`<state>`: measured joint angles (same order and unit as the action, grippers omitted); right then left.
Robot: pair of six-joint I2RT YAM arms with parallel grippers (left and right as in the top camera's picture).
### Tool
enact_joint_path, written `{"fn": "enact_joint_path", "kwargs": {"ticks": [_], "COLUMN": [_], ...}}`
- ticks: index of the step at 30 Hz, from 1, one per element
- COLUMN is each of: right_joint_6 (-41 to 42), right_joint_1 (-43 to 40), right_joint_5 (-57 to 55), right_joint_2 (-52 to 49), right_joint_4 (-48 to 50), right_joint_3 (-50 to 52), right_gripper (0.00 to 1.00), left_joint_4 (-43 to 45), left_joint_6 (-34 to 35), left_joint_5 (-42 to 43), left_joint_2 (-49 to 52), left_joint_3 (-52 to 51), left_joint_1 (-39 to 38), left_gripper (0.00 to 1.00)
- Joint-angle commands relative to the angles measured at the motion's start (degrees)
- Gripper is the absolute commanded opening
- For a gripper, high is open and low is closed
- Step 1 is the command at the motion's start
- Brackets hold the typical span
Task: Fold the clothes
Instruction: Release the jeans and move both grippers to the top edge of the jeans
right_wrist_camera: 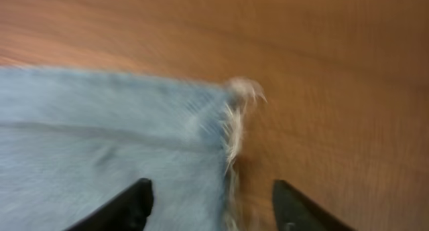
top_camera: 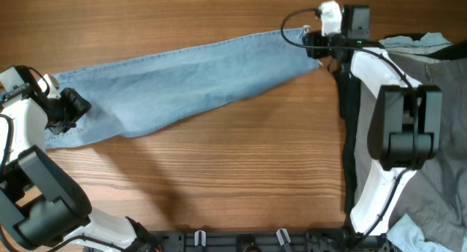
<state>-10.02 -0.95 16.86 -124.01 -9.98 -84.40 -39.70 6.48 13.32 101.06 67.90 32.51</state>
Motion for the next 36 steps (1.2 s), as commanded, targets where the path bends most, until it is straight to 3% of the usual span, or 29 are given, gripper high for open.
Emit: {"fn": "enact_joint_path", "kwargs": {"ticks": [1,3,5,6,9,11,13,15,17,18,20,27,32,36], "right_joint_6": [1.53,1.9,1.29,1.38,0.98,1.22,5.84,10.64,10.64,10.6,10.58,10.12,10.08,10.14], "right_joint_1": [-0.09,-0.09,0.57,1.27,5.01,7.5,8.9,8.94,8.94,8.92,8.94,8.98,8.98,8.98], "right_joint_5": [1.57,2.38,11.54,12.04,12.57,12.61,12.68,16.48,18.16,18.16,18.14,17.16,15.93,15.76], "right_joint_2": [-0.31,-0.15,1.05,2.21,10.08,14.73,18.27,19.89,19.87,19.87,19.87,19.06,18.45,18.45], "right_joint_4": [-0.96,-1.68,-6.21,-10.08,-21.4,-23.41,-23.71,-24.61,-26.77,-28.13,-30.14,-32.39,-33.4,-33.42], "right_joint_3": [-0.11,-0.13,-0.48,-1.51,-5.29,-5.77,-5.77,-5.75,-5.75,-5.75,-5.75,-4.94,-4.94,-4.94], "right_gripper": [0.77,0.75,0.63,0.62,0.68,0.73,0.77,0.78,0.78,0.78,0.78,0.78,0.78,0.76], "left_joint_4": [0.07,0.04,0.0,0.0,-3.65,-4.96,-2.86,3.43,7.34,8.9,10.6,14.49,16.13,15.28], "left_joint_6": [-0.04,-0.04,-0.07,-0.11,-10.01,-16.65,-19.76,-19.8,-19.54,-17.88,-14.67,-14.38,-14.38,-14.34], "left_joint_5": [-0.33,-0.31,0.63,2.84,10.64,10.1,3.72,-2.75,-2.75,-2.75,-1.4,5.75,0.63,-2.97], "left_joint_2": [0.22,0.22,0.22,0.2,0.09,0.09,0.11,1.25,4.68,7.02,11.54,21.03,24.02,24.63], "left_joint_3": [0.46,0.46,0.46,0.48,3.45,6.84,9.94,10.47,10.47,10.47,10.47,10.45,10.45,10.45], "left_joint_1": [-0.26,-0.26,-0.26,-0.26,-2.45,-7.56,-13.46,-19.32,-21.46,-21.81,-21.81,-23.5,-27.63,-28.92], "left_gripper": [0.54,0.54,0.53,0.52,0.52,0.54,0.57,0.59,0.6,0.65,0.69,0.76,0.56,0.19]}}
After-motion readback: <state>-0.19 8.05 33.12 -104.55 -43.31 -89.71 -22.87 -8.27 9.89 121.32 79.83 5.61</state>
